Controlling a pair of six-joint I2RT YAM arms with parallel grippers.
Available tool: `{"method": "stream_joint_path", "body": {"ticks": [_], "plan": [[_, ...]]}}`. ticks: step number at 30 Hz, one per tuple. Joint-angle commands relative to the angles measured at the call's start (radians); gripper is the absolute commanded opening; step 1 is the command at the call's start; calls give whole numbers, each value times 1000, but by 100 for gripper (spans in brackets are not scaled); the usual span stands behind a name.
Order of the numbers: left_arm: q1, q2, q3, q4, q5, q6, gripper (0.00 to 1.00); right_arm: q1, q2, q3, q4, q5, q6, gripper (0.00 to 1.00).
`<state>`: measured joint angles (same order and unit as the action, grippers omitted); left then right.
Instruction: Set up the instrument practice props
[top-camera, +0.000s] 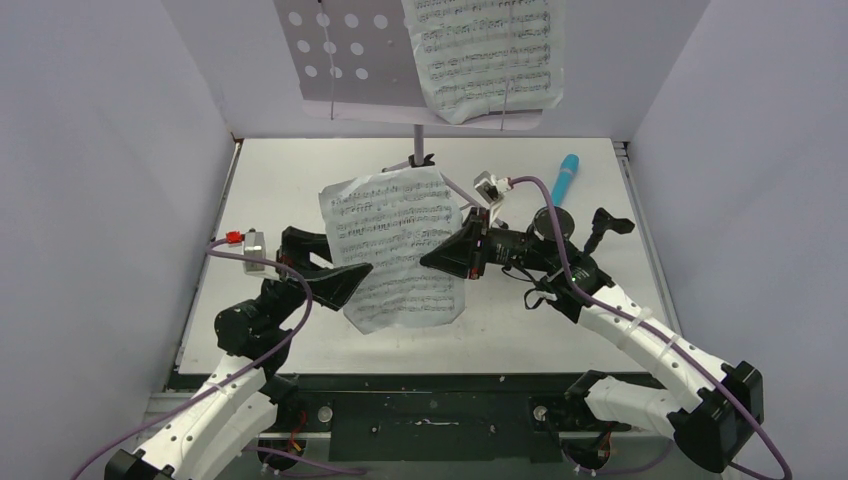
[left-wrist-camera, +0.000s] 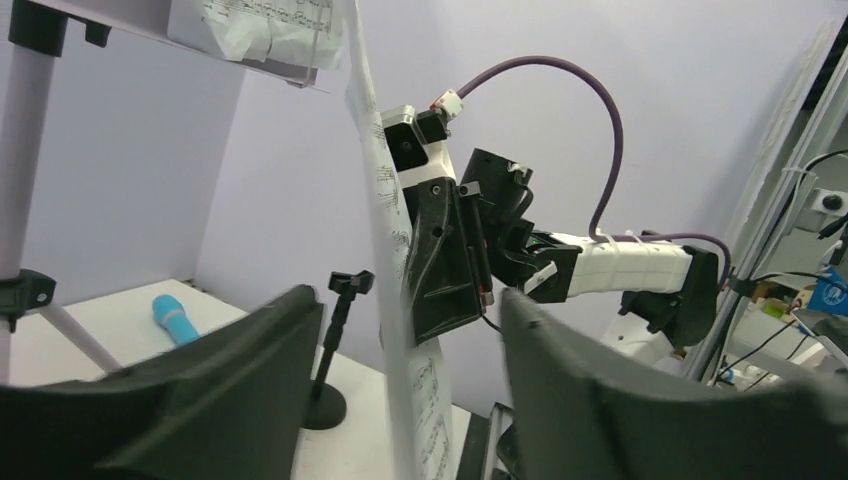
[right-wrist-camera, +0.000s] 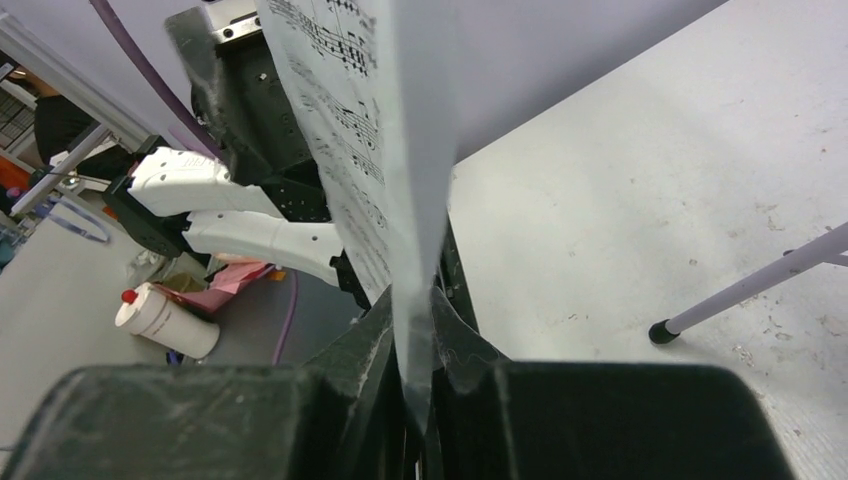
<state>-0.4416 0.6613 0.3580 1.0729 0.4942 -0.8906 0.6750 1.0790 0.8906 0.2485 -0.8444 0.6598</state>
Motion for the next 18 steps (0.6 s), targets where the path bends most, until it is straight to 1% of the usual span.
{"method": "stream_joint_path", "body": {"ticks": [1, 3, 5, 8, 10, 11, 14, 18], "plan": [[11, -10, 4, -4, -42, 13, 75, 5, -20, 60, -35, 42, -73, 5], [13, -11, -4, -12, -59, 20, 88, 5, -23, 63, -52, 51, -84, 5], [19, -8, -8, -27, -65, 32, 96, 4, -26, 64, -60, 59, -90, 5], [28, -9, -5, -97, -72, 66, 97, 3, -35, 71, -81, 82, -102, 5], [38, -19, 2, -177, -95, 100, 99, 3, -38, 84, -111, 100, -121, 5], [41, -27, 10, -223, -111, 123, 98, 4, -40, 91, -130, 111, -133, 5], [47, -43, 61, -421, -126, 231, 97, 3, -47, 123, -195, 152, -177, 5], [49, -41, 157, -642, -148, 375, 97, 3, -50, 173, -270, 203, -232, 5]]}}
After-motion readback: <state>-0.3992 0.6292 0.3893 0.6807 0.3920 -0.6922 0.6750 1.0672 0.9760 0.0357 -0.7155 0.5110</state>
